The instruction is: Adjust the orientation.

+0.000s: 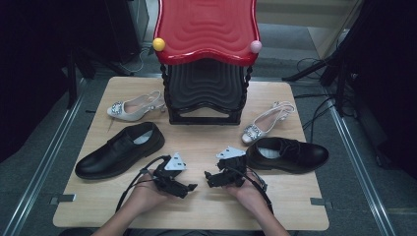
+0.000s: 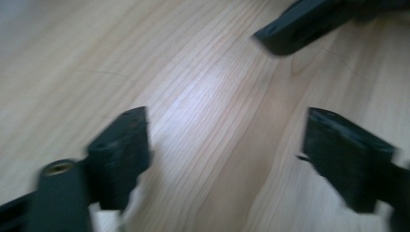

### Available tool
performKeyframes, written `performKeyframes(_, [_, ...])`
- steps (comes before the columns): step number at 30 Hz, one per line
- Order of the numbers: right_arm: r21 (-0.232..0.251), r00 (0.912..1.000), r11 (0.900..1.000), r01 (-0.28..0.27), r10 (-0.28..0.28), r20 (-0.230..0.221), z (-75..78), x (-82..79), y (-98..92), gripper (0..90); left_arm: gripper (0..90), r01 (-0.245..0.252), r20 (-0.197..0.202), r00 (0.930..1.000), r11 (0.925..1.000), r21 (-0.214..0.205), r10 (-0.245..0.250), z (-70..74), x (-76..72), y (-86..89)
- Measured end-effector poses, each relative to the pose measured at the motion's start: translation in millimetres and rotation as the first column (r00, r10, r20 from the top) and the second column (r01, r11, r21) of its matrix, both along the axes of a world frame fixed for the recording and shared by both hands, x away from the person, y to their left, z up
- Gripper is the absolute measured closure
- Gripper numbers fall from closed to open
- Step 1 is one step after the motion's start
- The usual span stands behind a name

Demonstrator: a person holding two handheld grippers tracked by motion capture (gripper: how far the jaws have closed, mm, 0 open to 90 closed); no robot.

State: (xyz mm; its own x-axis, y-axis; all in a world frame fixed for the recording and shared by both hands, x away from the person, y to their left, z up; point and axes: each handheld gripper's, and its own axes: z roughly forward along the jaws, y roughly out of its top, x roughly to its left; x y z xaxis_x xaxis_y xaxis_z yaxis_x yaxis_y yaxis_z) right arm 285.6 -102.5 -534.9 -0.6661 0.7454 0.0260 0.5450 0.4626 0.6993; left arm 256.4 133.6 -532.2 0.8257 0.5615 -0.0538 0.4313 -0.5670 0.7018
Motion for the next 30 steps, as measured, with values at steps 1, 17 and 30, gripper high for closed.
performKeyframes(1, [0.013,0.9998,0.9997,-0.020,0.020,0.009,3.4,-2.0,-2.1,0.0,31.1,-0.008,0.015,0.9999,0.9998,0.020,0.008,2.2,-1.5,4.2])
performKeyframes(17, [0.102,0.9870,0.9822,-0.158,0.154,0.046,28.6,-13.1,-17.7,15.9,44.8,-0.027,-0.083,0.9962,0.9996,-0.006,0.026,50.0,44.0,12.5])
performKeyframes(30, [0.091,0.9704,0.9661,-0.241,0.240,0.032,28.9,-8.3,-10.6,30.9,38.2,-0.013,-0.131,0.9912,0.9999,0.007,0.014,37.0,38.3,24.3])
